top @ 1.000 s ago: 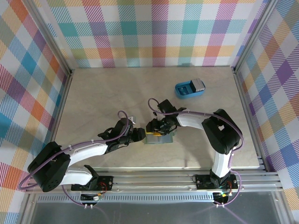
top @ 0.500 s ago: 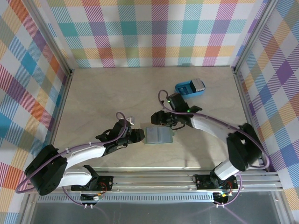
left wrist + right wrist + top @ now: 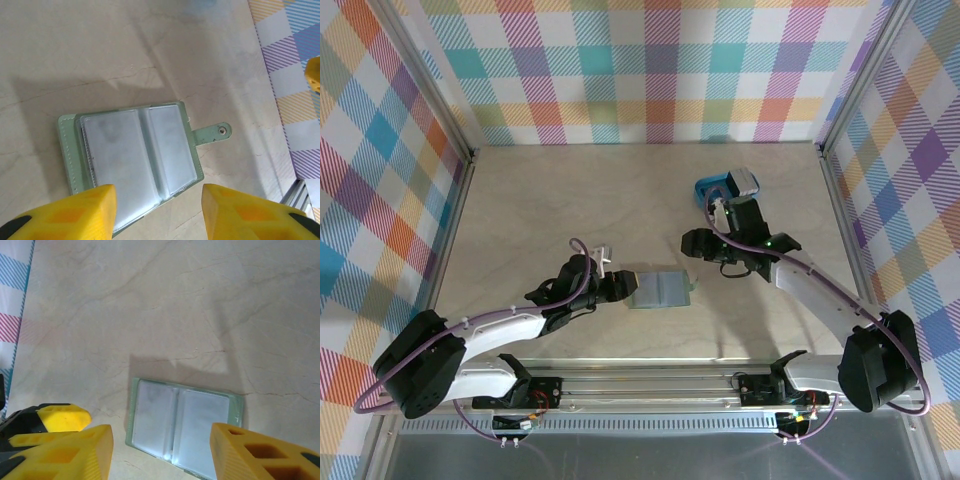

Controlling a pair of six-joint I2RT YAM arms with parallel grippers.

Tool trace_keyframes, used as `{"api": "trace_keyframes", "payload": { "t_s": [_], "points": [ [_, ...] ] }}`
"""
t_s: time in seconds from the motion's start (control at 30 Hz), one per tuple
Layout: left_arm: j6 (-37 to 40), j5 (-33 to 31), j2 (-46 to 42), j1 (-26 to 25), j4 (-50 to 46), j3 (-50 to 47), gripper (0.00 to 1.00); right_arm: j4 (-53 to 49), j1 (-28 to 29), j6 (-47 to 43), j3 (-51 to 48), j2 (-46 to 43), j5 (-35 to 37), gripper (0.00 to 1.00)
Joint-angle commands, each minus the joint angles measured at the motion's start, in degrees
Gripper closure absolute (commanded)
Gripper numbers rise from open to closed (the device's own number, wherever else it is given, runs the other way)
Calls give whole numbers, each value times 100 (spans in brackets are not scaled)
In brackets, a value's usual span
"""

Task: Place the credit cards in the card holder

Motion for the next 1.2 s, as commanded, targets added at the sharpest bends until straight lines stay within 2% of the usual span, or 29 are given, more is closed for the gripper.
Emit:
{"api": "trace_keyframes", "payload": {
  "t_s": [0.0,0.37,0.83,1.07,1.17],
  "points": [
    [78,138,125,17,491,-74,50,-84,-125,-219,-56,-178,52,46],
    [354,144,137,154,397,206,50,-295,-866,-567,337,-44,262,44],
    [419,649,619,536,765,468,50,-672,-1365,-1136,1528,1254,545,44],
    [581,676,706,603,343,739,50,-1421,-1372,-1703,2759,2399,1528,45],
    [608,676,790,599,402,777,51,-1539,-1372,-1998,3222,2844,2404,45]
  ]
}}
